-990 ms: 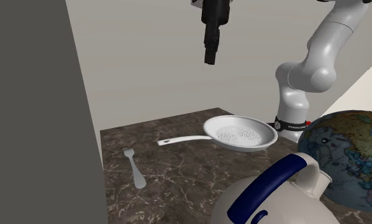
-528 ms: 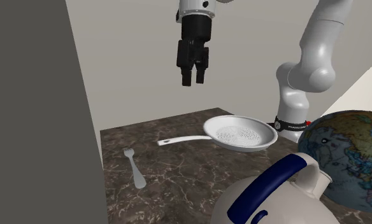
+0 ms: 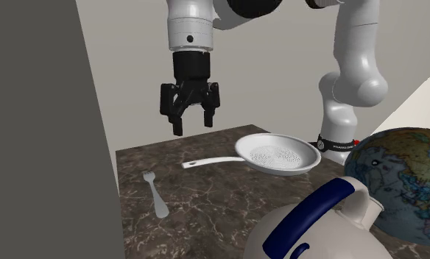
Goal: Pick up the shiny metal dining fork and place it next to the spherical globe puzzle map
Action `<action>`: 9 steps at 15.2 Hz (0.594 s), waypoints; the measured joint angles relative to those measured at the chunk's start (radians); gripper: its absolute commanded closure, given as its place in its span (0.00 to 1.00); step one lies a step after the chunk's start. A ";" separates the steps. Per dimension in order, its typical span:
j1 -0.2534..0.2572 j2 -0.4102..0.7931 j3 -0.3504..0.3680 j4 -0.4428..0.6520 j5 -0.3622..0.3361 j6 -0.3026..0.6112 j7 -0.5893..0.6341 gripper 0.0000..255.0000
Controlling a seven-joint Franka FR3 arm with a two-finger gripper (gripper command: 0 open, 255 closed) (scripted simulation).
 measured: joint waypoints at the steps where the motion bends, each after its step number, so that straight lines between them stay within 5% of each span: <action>1: 0.007 0.041 -0.003 0.029 -0.015 0.004 0.040 0.00; 9: 0.097 0.378 -0.064 0.335 -0.099 -0.011 0.321 0.00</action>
